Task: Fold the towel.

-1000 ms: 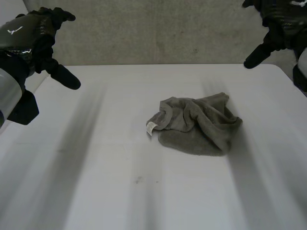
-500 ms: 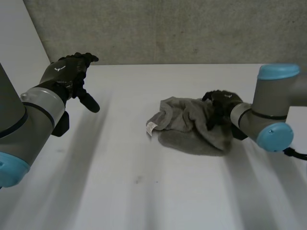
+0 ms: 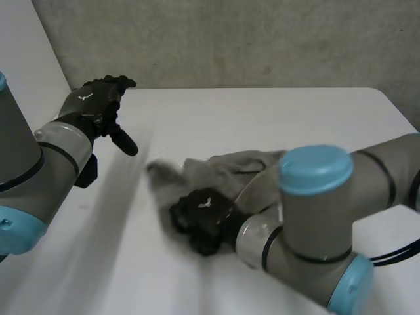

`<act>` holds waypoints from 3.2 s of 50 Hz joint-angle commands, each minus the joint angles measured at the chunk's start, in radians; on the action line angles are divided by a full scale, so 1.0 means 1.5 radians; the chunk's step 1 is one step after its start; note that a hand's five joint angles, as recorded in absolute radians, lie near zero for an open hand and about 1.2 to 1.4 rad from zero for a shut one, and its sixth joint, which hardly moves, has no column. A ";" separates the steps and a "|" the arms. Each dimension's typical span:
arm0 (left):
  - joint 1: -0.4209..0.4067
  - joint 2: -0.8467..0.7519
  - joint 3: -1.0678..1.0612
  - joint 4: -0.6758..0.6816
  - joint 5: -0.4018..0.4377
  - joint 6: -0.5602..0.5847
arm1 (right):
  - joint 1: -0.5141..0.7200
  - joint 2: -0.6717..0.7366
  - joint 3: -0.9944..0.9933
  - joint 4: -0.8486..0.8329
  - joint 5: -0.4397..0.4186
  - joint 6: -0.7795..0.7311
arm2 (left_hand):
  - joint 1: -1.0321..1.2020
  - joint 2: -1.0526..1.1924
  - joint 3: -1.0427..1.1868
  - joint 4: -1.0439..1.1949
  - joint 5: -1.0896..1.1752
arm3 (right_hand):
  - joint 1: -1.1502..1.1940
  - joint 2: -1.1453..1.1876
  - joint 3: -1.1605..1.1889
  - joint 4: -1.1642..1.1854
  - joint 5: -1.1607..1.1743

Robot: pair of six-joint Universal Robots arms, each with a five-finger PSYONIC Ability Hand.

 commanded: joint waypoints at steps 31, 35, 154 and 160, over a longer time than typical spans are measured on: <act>-0.050 -0.022 -0.156 -0.093 -0.026 0.001 | -0.271 -0.061 -0.009 0.125 0.092 -0.126 | 0.058 0.062 0.062 0.063 0.049 | -0.401 -0.542 -0.550 -0.558 -0.536; -0.054 -0.027 -0.177 -0.088 -0.041 0.001 | -0.290 -0.023 -0.031 0.111 0.091 -0.142 | 0.155 0.159 0.160 0.161 0.147 | -0.350 -0.492 -0.499 -0.507 -0.486; 0.058 -0.240 -0.138 0.256 -0.035 0.290 | -0.379 0.011 0.058 -0.018 0.047 -0.231 | 0.803 0.807 0.808 0.809 0.795 | 0.299 0.158 0.150 0.142 0.164; 0.059 -0.190 -0.169 0.254 -0.035 0.289 | -0.380 0.010 0.053 -0.017 0.048 -0.212 | 0.803 0.807 0.808 0.809 0.795 | 0.229 0.088 0.081 0.072 0.094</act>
